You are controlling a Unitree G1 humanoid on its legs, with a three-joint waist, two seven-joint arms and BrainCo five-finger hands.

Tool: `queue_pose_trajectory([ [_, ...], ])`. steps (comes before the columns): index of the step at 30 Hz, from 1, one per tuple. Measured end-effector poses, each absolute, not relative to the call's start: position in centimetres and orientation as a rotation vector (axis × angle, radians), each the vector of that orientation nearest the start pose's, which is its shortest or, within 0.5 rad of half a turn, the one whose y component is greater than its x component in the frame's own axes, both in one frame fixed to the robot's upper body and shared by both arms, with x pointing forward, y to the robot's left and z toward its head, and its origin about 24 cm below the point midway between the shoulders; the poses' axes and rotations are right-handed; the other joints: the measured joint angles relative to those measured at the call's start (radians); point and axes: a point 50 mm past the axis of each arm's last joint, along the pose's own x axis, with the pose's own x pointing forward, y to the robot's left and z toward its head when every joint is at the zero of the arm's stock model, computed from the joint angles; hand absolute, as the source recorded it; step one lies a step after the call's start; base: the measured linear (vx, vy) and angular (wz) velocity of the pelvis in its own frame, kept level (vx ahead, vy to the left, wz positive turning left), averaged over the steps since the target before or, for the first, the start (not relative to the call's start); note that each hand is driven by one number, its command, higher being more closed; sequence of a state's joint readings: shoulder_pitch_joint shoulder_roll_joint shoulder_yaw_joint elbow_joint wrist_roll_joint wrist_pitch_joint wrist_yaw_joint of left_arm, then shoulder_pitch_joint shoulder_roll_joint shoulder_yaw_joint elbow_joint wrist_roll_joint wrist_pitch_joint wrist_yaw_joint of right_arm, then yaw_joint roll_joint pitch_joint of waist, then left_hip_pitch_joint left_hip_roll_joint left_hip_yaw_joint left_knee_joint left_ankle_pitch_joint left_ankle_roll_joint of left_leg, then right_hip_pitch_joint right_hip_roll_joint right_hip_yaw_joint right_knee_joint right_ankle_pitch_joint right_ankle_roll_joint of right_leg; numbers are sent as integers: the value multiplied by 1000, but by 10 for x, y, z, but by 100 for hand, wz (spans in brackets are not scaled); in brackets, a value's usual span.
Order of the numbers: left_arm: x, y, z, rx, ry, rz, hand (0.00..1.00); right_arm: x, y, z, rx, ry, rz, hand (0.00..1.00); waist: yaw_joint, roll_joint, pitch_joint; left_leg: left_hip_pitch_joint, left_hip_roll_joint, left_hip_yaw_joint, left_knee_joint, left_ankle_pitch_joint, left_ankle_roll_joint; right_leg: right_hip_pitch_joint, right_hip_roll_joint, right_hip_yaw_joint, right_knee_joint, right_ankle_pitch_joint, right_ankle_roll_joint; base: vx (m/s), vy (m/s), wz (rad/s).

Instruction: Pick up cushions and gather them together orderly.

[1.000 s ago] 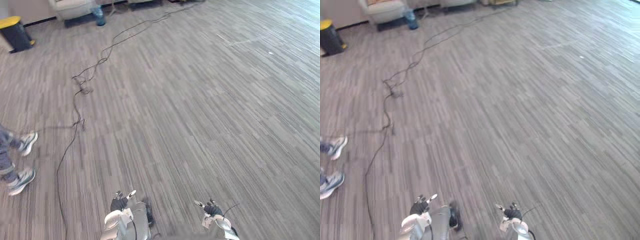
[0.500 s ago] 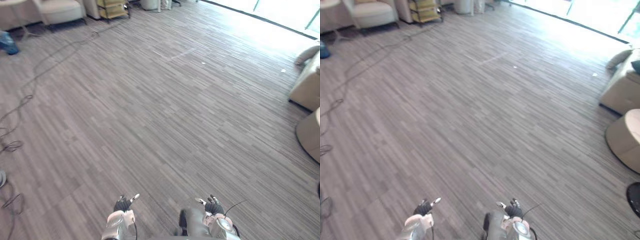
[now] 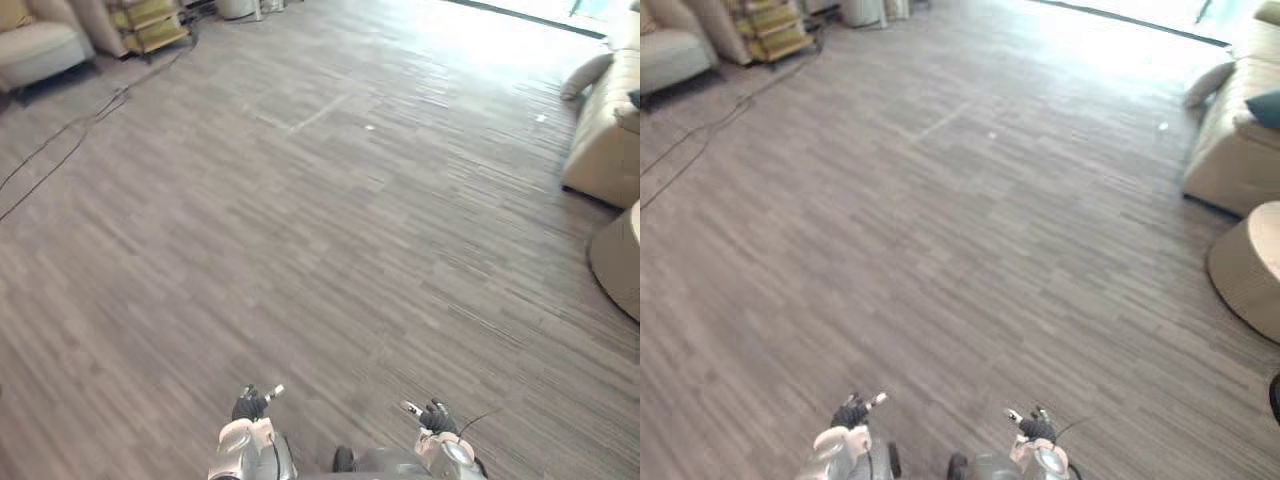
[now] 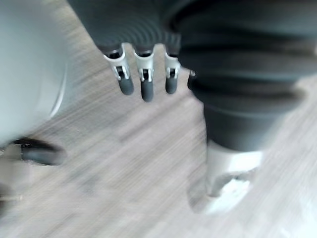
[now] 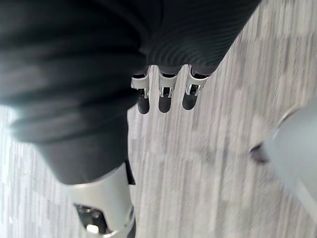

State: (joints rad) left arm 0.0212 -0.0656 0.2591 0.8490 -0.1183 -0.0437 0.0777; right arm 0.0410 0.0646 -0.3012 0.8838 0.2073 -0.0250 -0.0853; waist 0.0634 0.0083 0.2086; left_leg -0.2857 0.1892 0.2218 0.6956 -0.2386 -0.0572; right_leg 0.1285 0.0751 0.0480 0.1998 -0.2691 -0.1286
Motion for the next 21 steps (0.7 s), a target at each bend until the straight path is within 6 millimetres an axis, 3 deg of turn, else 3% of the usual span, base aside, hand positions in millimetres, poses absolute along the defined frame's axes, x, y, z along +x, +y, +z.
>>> queue_pose_trajectory([
  [2, 153, 174, -134, -239, 817, 359, 0, 134, -177, -144, 349, 896, -456, 0, 0, 0, -9, -34, -34, -57, -300, 54, -43, 72, -35, 68, -30, -53, 37, 619, 296, -96],
  [3, 152, 174, -134, -237, 816, 361, 0, 133, -176, -145, 346, 901, -455, 0, 0, -6, -12, -45, -47, -71, -347, 107, -42, 92, -52, 85, -37, -74, 50, 825, 434, -83],
  [4, 150, 176, -134, -233, 816, 366, 0, 129, -174, -147, 343, 916, -447, 0, 2, -18, -34, -40, -73, -79, -351, 201, -32, 114, -81, 125, -44, -89, 66, 717, 373, -64],
  [5, 151, 181, -134, -216, 815, 373, 0, 126, -170, -149, 333, 937, -422, 0, -2, -53, -61, -47, -100, -48, -333, 208, 16, 107, -121, 159, -32, -77, 81, 877, 461, -65],
  [7, 151, 183, -133, -210, 815, 373, 0, 129, -172, -147, 323, 928, -417, 0, -2, -65, -68, -28, -97, -6, -276, 156, 56, 82, -148, 214, 31, 2, 149, 781, 436, -59],
  [8, 150, 184, -134, -207, 822, 374, 0, 129, -169, -148, 330, 930, -412, 0, -2, -69, -69, -5, -98, 13, -255, 147, 66, 83, -155, 219, 64, 46, 160, 665, 379, -86],
  [9, 148, 186, -135, -200, 831, 376, 0, 130, -168, -147, 325, 929, -401, 0, 5, -77, -64, 53, -98, 53, -230, 145, 68, 53, -157, 216, 187, 123, 184, 575, 304, -119],
  [10, 145, 187, -137, -198, 844, 379, 0, 132, -168, -146, 309, 920, -385, 0, 18, -73, -62, 133, -97, 89, -245, 141, 74, -36, -147, 208, 417, 240, 246, 478, 228, -159],
  [11, 143, 184, -138, -194, 858, 368, 0, 133, -168, -145, 299, 907, -365, 0, 10, -56, -60, 249, -118, 109, -325, 110, 99, -174, -140, 172, 693, 264, 264, 465, 207, -125],
  [12, 142, 182, -140, -192, 870, 355, 0, 134, -168, -144, 297, 900, -365, 0, -1, -47, -62, 294, -128, 108, -358, 88, 99, -227, -129, 144, 784, 226, 252, 469, 195, -74],
  [13, 147, 175, -141, -186, 883, 320, 0, 137, -169, -141, 296, 881, -363, 0, -17, -40, -60, 370, -139, 108, -421, 48, 94, -324, -127, 67, 888, 143, 228, 540, 230, -32],
  [14, 154, 168, -140, -177, 888, 283, 0, 143, -170, -137, 293, 850, -360, 0, -24, -35, -49, 437, -155, 129, -478, 23, 89, -426, -155, -54, 887, 80, 214, 439, 192, -26],
  [17, 163, 162, -138, -189, 877, 269, 0, 147, -171, -135, 295, 833, -359, 0, -33, -45, -30, 549, -161, 139, -539, -3, 98, -523, -162, -211, 725, 18, 167, 411, 94, -16],
  [19, 159, 159, -141, -190, 901, 259, 0, 146, -173, -135, 292, 833, -367, 0, -57, -53, -28, 611, -162, 97, -563, -3, 99, -526, -127, -217, 443, 63, 183, 539, -39, 35],
  [20, 157, 157, -142, -184, 911, 248, 0, 145, -175, -136, 294, 832, -376, 0, -71, -61, -30, 635, -172, 62, -578, -3, 99, -524, -127, -199, 298, 121, 184, 580, -144, 81],
  [21, 154, 153, -144, -184, 925, 239, 0, 142, -180, -138, 296, 843, -396, 0, -83, -66, -23, 685, -186, -5, -608, -3, 100, -508, -137, -188, 222, 246, 102, 602, -155, 64],
])
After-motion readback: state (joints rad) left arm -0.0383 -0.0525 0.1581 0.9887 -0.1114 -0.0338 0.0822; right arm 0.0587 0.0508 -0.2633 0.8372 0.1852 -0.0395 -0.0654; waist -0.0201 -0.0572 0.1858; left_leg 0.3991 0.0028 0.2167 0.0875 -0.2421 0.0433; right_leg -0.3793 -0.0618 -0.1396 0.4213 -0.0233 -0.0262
